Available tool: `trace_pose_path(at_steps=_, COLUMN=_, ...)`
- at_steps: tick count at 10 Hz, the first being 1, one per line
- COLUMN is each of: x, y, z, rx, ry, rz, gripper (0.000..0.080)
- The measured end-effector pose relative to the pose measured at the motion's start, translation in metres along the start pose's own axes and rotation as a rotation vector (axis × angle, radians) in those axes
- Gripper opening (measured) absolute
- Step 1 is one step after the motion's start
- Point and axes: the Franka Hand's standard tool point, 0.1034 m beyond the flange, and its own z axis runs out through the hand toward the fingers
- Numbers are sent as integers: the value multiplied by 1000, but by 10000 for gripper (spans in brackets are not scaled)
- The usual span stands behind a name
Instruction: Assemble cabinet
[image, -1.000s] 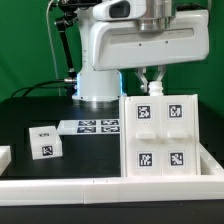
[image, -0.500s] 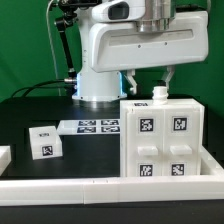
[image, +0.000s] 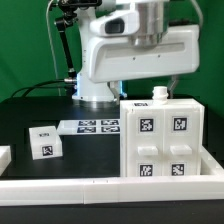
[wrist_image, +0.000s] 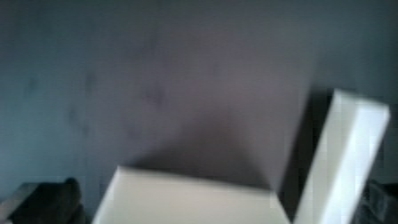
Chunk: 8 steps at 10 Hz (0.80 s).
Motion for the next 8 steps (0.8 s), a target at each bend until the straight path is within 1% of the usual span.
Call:
trace_pose_path(at_steps=2, x=-25, y=13, z=14, rx=-8, ry=-4, rz=-18, gripper=797)
trace_pose_path(at_steps=4, x=-57, y=44, z=33, rx=-24, ry=2, rz=-45, gripper=796)
trace_pose_path(at_steps=5, x=-66, y=61, z=40, rx=-29, ry=-1, rz=-76, gripper=796)
trace_pose_path(at_steps=6, x=-71, y=79, z=44, rx=-34, ry=-5, rz=-102, gripper=796)
trace_pose_path(at_steps=7, x=-69, y=92, z=45, rx=-37, ry=-5, rz=-118, gripper=796)
trace_pose_path(at_steps=8, x=-66, y=94, z=44, rx=-39, ry=-1, rz=-118, gripper=796)
